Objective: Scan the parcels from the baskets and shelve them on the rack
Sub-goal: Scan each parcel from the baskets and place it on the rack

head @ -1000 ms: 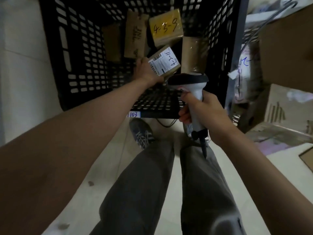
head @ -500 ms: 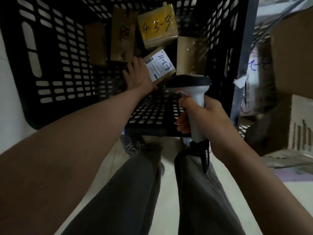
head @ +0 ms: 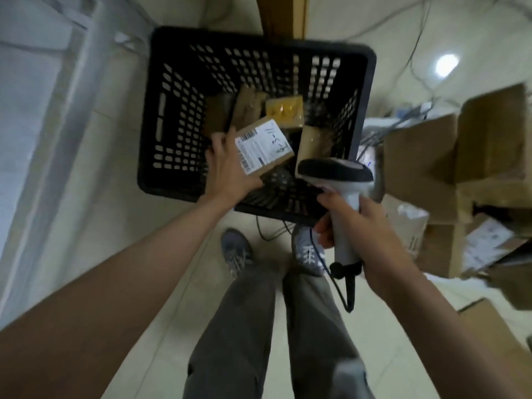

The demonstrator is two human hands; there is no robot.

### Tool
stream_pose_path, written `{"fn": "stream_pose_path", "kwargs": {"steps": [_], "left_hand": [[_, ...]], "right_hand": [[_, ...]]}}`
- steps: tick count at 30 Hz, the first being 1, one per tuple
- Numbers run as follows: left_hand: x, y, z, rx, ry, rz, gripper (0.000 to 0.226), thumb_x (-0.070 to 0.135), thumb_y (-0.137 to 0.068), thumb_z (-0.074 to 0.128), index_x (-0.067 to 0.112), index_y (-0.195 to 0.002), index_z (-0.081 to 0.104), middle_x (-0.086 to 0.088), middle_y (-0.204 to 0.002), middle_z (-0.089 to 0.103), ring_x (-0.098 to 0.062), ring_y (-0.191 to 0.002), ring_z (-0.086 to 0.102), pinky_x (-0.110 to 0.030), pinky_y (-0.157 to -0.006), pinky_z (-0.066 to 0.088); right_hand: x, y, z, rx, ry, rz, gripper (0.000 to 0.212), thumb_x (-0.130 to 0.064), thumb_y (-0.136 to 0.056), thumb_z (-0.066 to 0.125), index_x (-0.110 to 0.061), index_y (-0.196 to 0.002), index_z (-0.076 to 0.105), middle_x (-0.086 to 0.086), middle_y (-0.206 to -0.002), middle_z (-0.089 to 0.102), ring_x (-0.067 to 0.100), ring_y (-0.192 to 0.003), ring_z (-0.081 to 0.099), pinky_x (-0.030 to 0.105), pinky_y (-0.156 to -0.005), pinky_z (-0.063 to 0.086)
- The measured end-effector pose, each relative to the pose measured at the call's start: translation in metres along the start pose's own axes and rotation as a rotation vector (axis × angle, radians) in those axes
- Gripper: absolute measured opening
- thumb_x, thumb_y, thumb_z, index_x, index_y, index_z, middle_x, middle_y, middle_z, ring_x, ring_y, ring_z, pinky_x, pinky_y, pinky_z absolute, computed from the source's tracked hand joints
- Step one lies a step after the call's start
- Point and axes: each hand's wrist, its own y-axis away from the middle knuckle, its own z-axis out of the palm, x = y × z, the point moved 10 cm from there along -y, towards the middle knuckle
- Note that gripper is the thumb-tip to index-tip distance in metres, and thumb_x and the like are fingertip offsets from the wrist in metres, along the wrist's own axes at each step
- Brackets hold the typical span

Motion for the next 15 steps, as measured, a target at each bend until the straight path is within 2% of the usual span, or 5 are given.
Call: {"fn": "stream_pose_path", "kwargs": {"steps": [4, 8, 12, 15], "left_hand": [[0.018, 0.055, -0.085, 0.125, 0.129, 0.017, 0.117, 0.026, -0.056, 0.093, 0.005, -0.150, 0.026, -0.012, -0.144, 0.027, -0.031, -0.131, 0.038, -0.043, -0.108, 0.042], [0.030, 0.116, -0.162, 0.195, 0.173, 0.030, 0.111, 0.028, -0.056, 0.095, 0.007, -0.145, 0.033, -0.010, -0.142, 0.029, -0.027, -0.122, 0.047, -0.036, -0.087, 0.050], [0.031, 0.184, -0.235, 0.265, 0.284, 0.030, 0.119, 0.030, -0.052, 0.098, 0.003, -0.147, 0.032, -0.012, -0.142, 0.030, -0.027, -0.123, 0.046, -0.041, -0.099, 0.048], [0.024, 0.246, -0.290, 0.309, 0.335, 0.020, 0.124, 0.032, -0.049, 0.100, 0.006, -0.149, 0.032, -0.011, -0.140, 0.030, -0.023, -0.121, 0.047, -0.038, -0.102, 0.046]], "right_hand": [[-0.050, 0.066, -0.001, -0.045, 0.062, -0.052, 0.021, -0.018, -0.099, 0.061, -0.001, -0.086, 0.061, 0.014, -0.064, 0.067, 0.022, -0.050, 0.058, 0.031, -0.048, 0.048], [-0.098, 0.134, 0.010, -0.124, 0.146, -0.117, 0.025, -0.018, -0.099, 0.061, 0.001, -0.084, 0.062, 0.015, -0.066, 0.067, 0.027, -0.058, 0.059, 0.043, -0.063, 0.049], [-0.137, 0.202, 0.033, -0.204, 0.235, -0.189, 0.022, -0.014, -0.098, 0.062, 0.006, -0.091, 0.065, 0.014, -0.071, 0.069, 0.028, -0.063, 0.057, 0.040, -0.063, 0.048], [-0.163, 0.256, 0.058, -0.290, 0.304, -0.260, 0.017, -0.013, -0.098, 0.064, 0.004, -0.098, 0.064, 0.012, -0.073, 0.069, 0.026, -0.065, 0.056, 0.036, -0.063, 0.048]]}}
